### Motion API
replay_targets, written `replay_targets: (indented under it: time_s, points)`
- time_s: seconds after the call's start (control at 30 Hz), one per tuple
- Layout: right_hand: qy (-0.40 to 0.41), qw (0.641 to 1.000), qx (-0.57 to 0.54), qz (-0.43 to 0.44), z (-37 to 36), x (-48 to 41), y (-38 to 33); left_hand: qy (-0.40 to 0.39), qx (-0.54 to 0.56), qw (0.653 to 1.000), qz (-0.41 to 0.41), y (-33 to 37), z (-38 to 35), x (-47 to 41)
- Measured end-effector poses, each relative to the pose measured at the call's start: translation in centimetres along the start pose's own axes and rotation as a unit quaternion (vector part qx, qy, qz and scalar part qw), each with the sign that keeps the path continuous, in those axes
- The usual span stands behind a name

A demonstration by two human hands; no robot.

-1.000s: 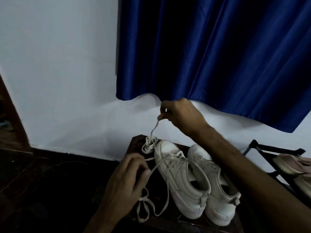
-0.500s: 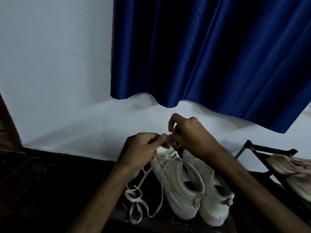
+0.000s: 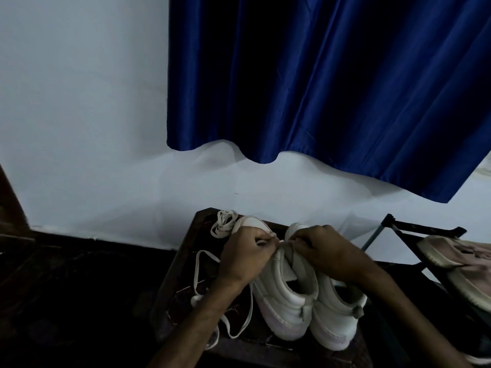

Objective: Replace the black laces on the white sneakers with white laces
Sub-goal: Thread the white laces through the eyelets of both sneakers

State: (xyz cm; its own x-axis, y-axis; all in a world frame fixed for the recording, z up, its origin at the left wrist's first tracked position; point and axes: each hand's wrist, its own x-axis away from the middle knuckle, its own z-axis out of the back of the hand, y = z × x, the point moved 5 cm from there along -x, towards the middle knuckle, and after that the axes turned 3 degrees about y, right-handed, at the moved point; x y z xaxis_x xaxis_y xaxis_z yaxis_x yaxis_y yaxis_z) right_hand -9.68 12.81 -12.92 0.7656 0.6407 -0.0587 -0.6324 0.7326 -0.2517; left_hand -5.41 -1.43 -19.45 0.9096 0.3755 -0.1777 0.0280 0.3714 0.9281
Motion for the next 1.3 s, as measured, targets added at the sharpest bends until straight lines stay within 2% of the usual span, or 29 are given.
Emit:
replay_targets:
  time_s: [0.23, 0.5, 0.63, 0.73, 0.8, 0.87, 0.93, 1.03, 1.13, 1.3]
  points:
    - [0.009, 0.996, -0.074, -0.05, -0.5, 0.3, 1.9, -0.018, -0.076, 0.997, 0.021, -0.4, -1.1, -0.5]
    - [0.015, 0.994, -0.079, -0.07, -0.5, 0.4, 2.1, 0.026, -0.104, 0.994, 0.003, -0.1, -1.3, -0.3]
    - [0.016, 0.993, -0.08, -0.087, -0.7, 0.5, 1.5, 0.004, -0.074, 0.997, -0.011, 0.3, -1.6, -0.2]
    - [0.029, 0.985, -0.082, -0.15, -1.2, 0.7, 1.0, -0.038, -0.102, 0.993, -0.035, 0.6, -1.3, -1.2]
    - [0.034, 0.968, -0.163, -0.188, -2.0, 1.5, -0.2, -0.082, -0.145, 0.983, -0.073, 1.2, -0.4, -2.3]
    - [0.034, 0.928, -0.314, -0.196, -3.8, 2.2, -1.7, -0.12, -0.215, 0.963, -0.111, 1.9, 1.2, -3.1]
    - [0.074, 0.902, -0.377, -0.196, -5.2, 2.7, -2.7, -0.148, -0.253, 0.948, -0.127, 2.2, 2.5, -3.5]
    - [0.192, 0.891, -0.347, -0.222, -6.2, 2.9, -2.4, -0.198, -0.241, 0.94, -0.139, 2.3, 2.6, -3.8]
    - [0.229, 0.858, -0.39, -0.244, -6.4, 2.7, -2.3, -0.225, -0.234, 0.934, -0.151, 2.8, 2.0, -4.0]
    - [0.259, 0.877, -0.328, -0.237, -6.4, 2.4, -2.1, -0.23, -0.222, 0.939, -0.127, 3.3, 1.8, -3.3]
